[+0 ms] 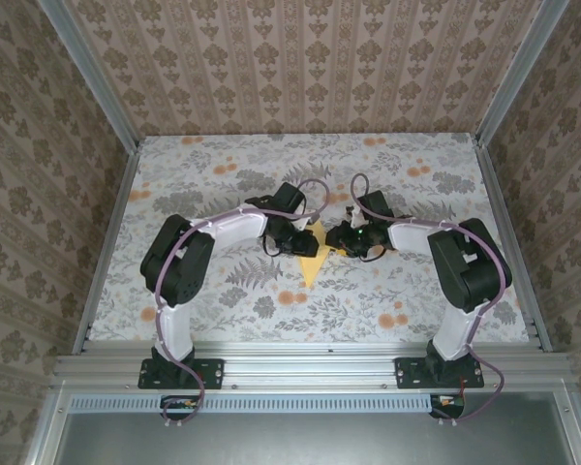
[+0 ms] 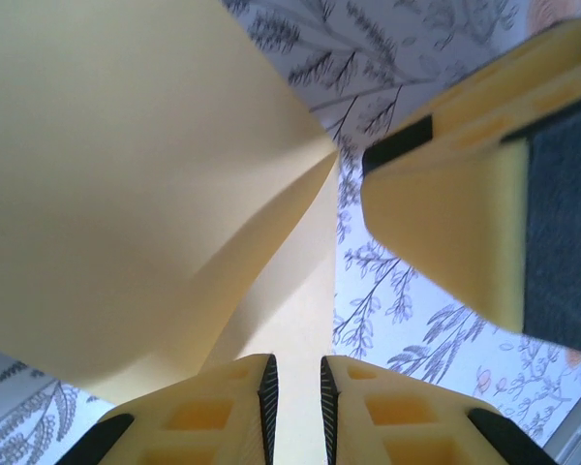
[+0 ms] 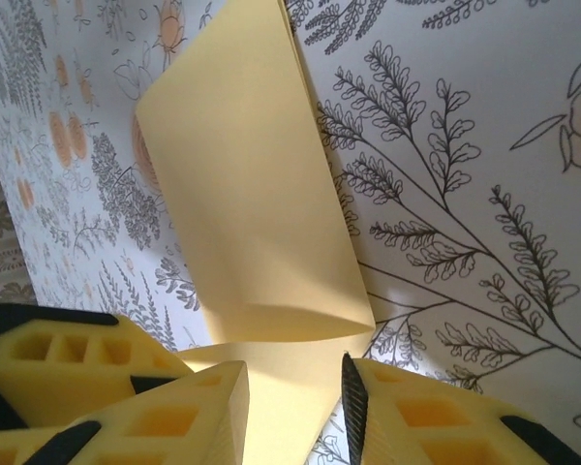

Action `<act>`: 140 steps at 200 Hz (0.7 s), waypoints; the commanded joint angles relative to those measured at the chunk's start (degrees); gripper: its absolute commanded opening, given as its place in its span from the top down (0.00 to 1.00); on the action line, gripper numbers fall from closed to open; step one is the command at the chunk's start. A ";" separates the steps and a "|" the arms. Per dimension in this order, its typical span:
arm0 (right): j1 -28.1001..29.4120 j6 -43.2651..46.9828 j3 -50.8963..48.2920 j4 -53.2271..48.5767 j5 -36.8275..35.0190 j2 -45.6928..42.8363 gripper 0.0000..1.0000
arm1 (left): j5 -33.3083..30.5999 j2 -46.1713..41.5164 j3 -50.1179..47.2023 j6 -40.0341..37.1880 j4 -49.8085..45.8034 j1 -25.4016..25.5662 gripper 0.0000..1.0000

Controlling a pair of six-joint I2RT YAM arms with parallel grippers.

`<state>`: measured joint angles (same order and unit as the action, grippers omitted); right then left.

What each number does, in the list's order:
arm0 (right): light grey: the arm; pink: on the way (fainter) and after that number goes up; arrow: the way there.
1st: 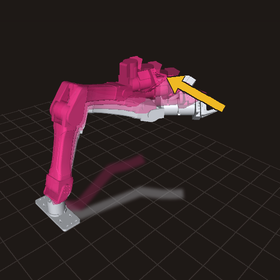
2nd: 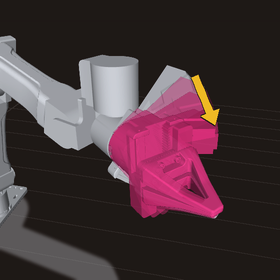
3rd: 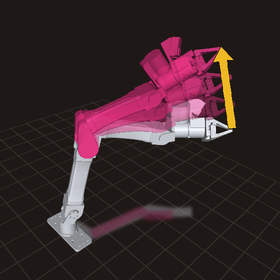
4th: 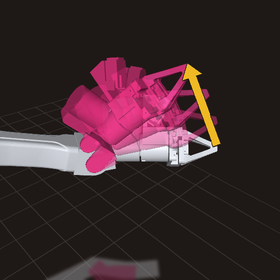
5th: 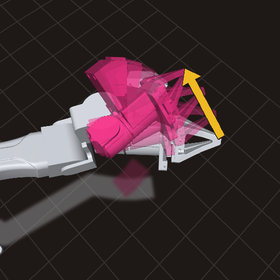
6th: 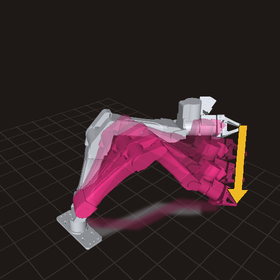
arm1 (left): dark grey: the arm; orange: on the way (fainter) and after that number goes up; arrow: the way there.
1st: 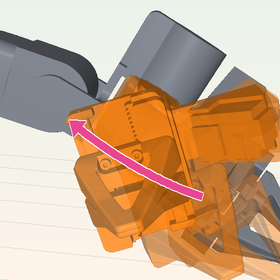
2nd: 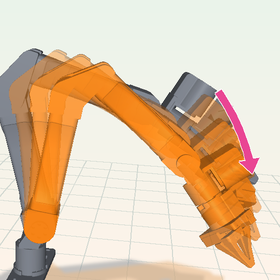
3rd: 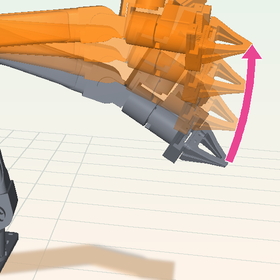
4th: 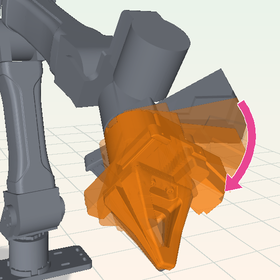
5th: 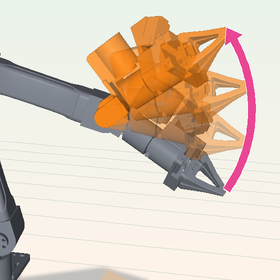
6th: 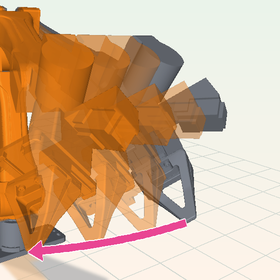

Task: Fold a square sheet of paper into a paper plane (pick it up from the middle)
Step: Third fold the triangle at the center of the table.

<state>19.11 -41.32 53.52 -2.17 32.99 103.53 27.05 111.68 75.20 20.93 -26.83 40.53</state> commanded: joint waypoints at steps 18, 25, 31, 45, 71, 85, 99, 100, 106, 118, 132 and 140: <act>0.22 3.09 2.38 -4.70 -1.83 1.68 0.64 | -2.85 -0.55 -2.19 -1.59 -1.57 0.29 0.78; 0.30 3.29 2.46 -4.99 -2.04 1.85 0.64 | -3.03 -0.33 -2.32 -1.54 -1.32 0.16 0.79; 0.33 3.43 2.59 -5.32 -2.19 1.94 0.64 | -3.05 -0.16 -2.42 -1.47 -1.07 0.11 0.79; 0.31 3.70 2.81 -5.54 -2.41 2.22 0.64 | -4.11 0.11 -2.58 -1.42 -0.83 0.00 0.80; 0.65 3.77 3.58 -5.50 -2.15 3.19 0.63 | -4.46 0.80 -2.98 -1.42 -0.26 -0.42 0.81; 0.85 3.78 3.94 -5.09 -1.64 3.55 0.63 | -4.55 1.12 -3.29 -1.42 0.02 -0.46 0.82; 0.92 3.72 4.36 -5.08 -1.49 3.90 0.63 | -4.68 1.43 -3.54 -1.56 0.19 -0.54 0.83; 0.93 3.71 4.43 -5.10 -1.46 3.93 0.63 | -4.66 1.43 -3.56 -1.57 0.24 -0.59 0.83; 0.93 3.62 4.42 -4.90 -1.21 4.04 0.64 | -4.87 1.52 -3.70 -1.58 0.27 -0.54 0.84; 0.99 3.46 4.52 -4.35 -0.65 4.16 0.64 | -5.40 1.46 -4.15 -1.47 0.61 -0.66 0.85; 1.01 3.18 4.29 -3.82 -0.13 4.14 0.65 | -5.51 1.39 -4.75 -1.44 1.23 -0.87 0.86; 1.06 2.91 4.08 -3.33 0.12 3.96 0.65 | -5.60 1.65 -4.75 -1.48 1.24 -0.99 0.86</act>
<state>19.77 -38.72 56.77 -6.17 31.79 106.91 22.52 111.79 71.53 20.71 -26.09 40.05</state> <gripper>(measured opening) 0.353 0.141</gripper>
